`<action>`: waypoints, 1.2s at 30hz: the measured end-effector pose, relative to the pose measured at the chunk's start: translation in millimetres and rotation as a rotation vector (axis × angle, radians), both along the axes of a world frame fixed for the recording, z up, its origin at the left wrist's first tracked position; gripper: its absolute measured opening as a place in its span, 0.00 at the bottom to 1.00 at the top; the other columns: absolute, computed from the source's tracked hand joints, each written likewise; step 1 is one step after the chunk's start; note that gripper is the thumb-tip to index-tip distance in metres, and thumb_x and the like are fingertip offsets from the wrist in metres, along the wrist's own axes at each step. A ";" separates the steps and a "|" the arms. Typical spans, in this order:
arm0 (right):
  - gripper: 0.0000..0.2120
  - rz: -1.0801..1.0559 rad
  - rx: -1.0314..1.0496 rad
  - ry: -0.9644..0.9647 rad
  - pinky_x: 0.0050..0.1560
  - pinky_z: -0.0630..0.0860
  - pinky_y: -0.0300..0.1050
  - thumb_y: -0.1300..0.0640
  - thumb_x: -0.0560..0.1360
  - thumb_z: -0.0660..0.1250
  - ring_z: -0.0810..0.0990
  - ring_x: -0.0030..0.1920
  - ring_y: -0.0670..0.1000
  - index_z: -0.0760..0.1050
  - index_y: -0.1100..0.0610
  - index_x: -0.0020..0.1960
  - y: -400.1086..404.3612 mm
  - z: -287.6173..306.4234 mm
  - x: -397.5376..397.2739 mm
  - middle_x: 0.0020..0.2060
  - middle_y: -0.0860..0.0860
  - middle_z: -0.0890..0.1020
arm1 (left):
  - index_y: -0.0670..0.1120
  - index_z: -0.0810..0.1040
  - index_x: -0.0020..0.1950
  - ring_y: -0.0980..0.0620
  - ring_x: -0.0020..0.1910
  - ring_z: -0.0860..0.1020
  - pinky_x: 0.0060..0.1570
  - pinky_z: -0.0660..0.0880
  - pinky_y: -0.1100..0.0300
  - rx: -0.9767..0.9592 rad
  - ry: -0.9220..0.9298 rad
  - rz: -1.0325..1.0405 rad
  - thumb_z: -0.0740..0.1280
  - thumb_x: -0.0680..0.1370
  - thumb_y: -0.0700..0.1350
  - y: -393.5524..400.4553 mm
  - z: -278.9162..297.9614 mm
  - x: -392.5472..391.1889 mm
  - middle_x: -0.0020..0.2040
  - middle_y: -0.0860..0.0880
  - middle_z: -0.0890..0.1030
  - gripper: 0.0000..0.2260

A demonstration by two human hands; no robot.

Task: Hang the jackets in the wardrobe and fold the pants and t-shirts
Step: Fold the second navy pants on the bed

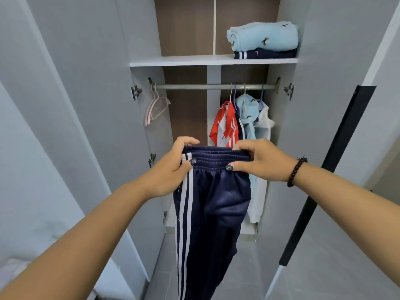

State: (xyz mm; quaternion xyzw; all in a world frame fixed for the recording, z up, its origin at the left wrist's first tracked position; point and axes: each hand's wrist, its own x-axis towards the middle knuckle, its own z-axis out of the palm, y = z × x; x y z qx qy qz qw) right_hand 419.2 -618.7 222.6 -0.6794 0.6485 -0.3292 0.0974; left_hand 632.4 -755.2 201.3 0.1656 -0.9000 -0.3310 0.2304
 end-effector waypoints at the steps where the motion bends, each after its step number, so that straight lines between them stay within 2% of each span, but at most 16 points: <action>1: 0.11 0.024 -0.021 -0.027 0.49 0.78 0.52 0.55 0.72 0.72 0.81 0.43 0.53 0.76 0.55 0.52 -2.1 0.4 0.3 0.43 0.53 0.82 | 0.59 0.63 0.65 0.42 0.52 0.77 0.56 0.74 0.43 -0.047 0.020 0.015 0.56 0.82 0.40 0.5 0.3 1.8 0.56 0.52 0.76 0.16; 3: 0.17 0.071 -0.028 -0.021 0.56 0.78 0.46 0.56 0.74 0.70 0.81 0.51 0.49 0.74 0.48 0.61 -6.0 3.5 -0.9 0.51 0.51 0.82 | 0.57 0.66 0.65 0.49 0.53 0.77 0.56 0.75 0.48 -0.074 0.062 0.059 0.57 0.82 0.39 5.1 1.9 4.9 0.56 0.55 0.77 0.15; 5: 0.19 0.119 0.007 0.025 0.61 0.73 0.35 0.58 0.76 0.67 0.77 0.58 0.39 0.73 0.50 0.67 -8.9 10.7 -3.9 0.60 0.46 0.80 | 0.55 0.69 0.64 0.55 0.55 0.77 0.58 0.74 0.54 -0.066 0.108 0.095 0.58 0.82 0.39 12.2 3.7 7.9 0.57 0.57 0.77 0.14; 7: 0.18 0.174 0.074 0.052 0.60 0.70 0.27 0.58 0.78 0.65 0.75 0.55 0.31 0.73 0.50 0.68 -11.3 19.3 -7.3 0.59 0.41 0.78 | 0.55 0.70 0.63 0.56 0.57 0.76 0.59 0.73 0.57 -0.056 0.148 0.138 0.58 0.83 0.39 22.1 5.3 10.9 0.57 0.58 0.77 0.13; 8: 0.17 0.211 0.095 0.036 0.58 0.71 0.27 0.58 0.78 0.64 0.75 0.54 0.30 0.73 0.49 0.67 -12.0 23.0 -8.7 0.57 0.39 0.78 | 0.54 0.71 0.63 0.56 0.57 0.77 0.59 0.73 0.58 -0.048 0.168 0.168 0.58 0.83 0.40 28.0 6.6 12.0 0.57 0.58 0.77 0.13; 11: 0.18 0.302 0.064 -0.049 0.59 0.73 0.30 0.59 0.78 0.65 0.76 0.56 0.32 0.72 0.48 0.66 -10.8 28.0 -8.9 0.56 0.40 0.79 | 0.51 0.72 0.63 0.55 0.55 0.78 0.58 0.74 0.58 -0.016 0.252 0.278 0.57 0.83 0.38 51.4 7.9 15.2 0.55 0.57 0.78 0.12; 13: 0.23 0.392 0.043 -0.147 0.59 0.72 0.30 0.59 0.74 0.69 0.75 0.60 0.34 0.70 0.49 0.67 -5.5 25.1 -7.6 0.60 0.43 0.78 | 0.52 0.73 0.60 0.54 0.54 0.78 0.58 0.75 0.57 0.032 0.311 0.365 0.57 0.82 0.36 69.7 8.4 19.6 0.54 0.55 0.79 0.14; 15: 0.29 0.497 0.075 -0.283 0.59 0.74 0.34 0.58 0.68 0.73 0.78 0.60 0.41 0.70 0.49 0.67 2.3 19.5 -6.1 0.61 0.47 0.79 | 0.53 0.73 0.58 0.52 0.53 0.78 0.59 0.75 0.53 0.073 0.358 0.464 0.56 0.82 0.35 87.3 8.5 27.2 0.53 0.53 0.79 0.14; 17: 0.28 0.554 0.065 -0.276 0.58 0.75 0.35 0.61 0.67 0.74 0.80 0.58 0.43 0.72 0.50 0.66 6.8 15.1 -5.7 0.58 0.49 0.81 | 0.52 0.74 0.58 0.49 0.53 0.78 0.61 0.75 0.50 0.091 0.379 0.537 0.57 0.82 0.35 107.6 6.4 37.2 0.53 0.51 0.79 0.14; 20: 0.21 0.585 -0.007 -0.175 0.56 0.77 0.36 0.64 0.72 0.72 0.82 0.53 0.42 0.76 0.53 0.63 8.5 14.3 5.0 0.53 0.48 0.83 | 0.50 0.74 0.59 0.49 0.52 0.79 0.58 0.77 0.52 0.134 0.326 0.557 0.63 0.81 0.37 145.8 2.6 55.1 0.53 0.51 0.80 0.10; 23: 0.17 0.640 -0.004 -0.121 0.50 0.78 0.35 0.66 0.74 0.69 0.82 0.49 0.42 0.79 0.54 0.60 11.0 12.9 36.4 0.50 0.50 0.83 | 0.52 0.72 0.63 0.55 0.51 0.80 0.53 0.77 0.59 0.101 0.055 0.635 0.71 0.76 0.40 176.8 5.7 82.7 0.54 0.54 0.80 0.18; 25: 0.17 0.721 0.061 -0.100 0.45 0.75 0.31 0.67 0.74 0.68 0.81 0.45 0.39 0.79 0.53 0.60 16.5 11.7 64.5 0.49 0.50 0.83 | 0.54 0.72 0.63 0.61 0.46 0.79 0.48 0.74 0.64 0.004 -0.062 0.767 0.71 0.76 0.41 195.0 8.0 103.8 0.52 0.58 0.79 0.18; 28: 0.16 0.796 0.034 -0.190 0.51 0.74 0.29 0.65 0.75 0.68 0.81 0.49 0.38 0.78 0.49 0.58 21.3 15.6 102.0 0.51 0.45 0.83 | 0.55 0.71 0.58 0.60 0.33 0.74 0.37 0.71 0.70 -0.029 0.055 0.956 0.68 0.78 0.42 220.6 7.8 131.1 0.47 0.57 0.78 0.13; 30: 0.16 0.836 0.059 -0.220 0.55 0.74 0.31 0.65 0.75 0.68 0.81 0.51 0.40 0.78 0.48 0.58 22.2 17.6 123.3 0.51 0.42 0.82 | 0.53 0.70 0.58 0.60 0.28 0.70 0.32 0.70 0.69 0.001 0.056 0.999 0.66 0.79 0.41 233.7 6.6 148.9 0.45 0.55 0.77 0.11; 33: 0.17 0.899 0.190 -0.173 0.56 0.76 0.34 0.64 0.74 0.69 0.82 0.53 0.43 0.77 0.49 0.60 24.2 13.3 154.7 0.52 0.45 0.83 | 0.50 0.71 0.60 0.59 0.29 0.68 0.33 0.69 0.67 0.084 -0.022 0.973 0.65 0.80 0.41 251.2 1.1 181.5 0.48 0.52 0.78 0.10; 36: 0.20 0.912 0.301 -0.245 0.56 0.77 0.36 0.63 0.74 0.70 0.82 0.53 0.43 0.75 0.52 0.64 25.7 8.1 189.4 0.54 0.46 0.82 | 0.51 0.73 0.59 0.57 0.33 0.70 0.37 0.70 0.63 0.209 0.054 0.980 0.67 0.79 0.42 265.9 -3.7 222.5 0.50 0.51 0.79 0.10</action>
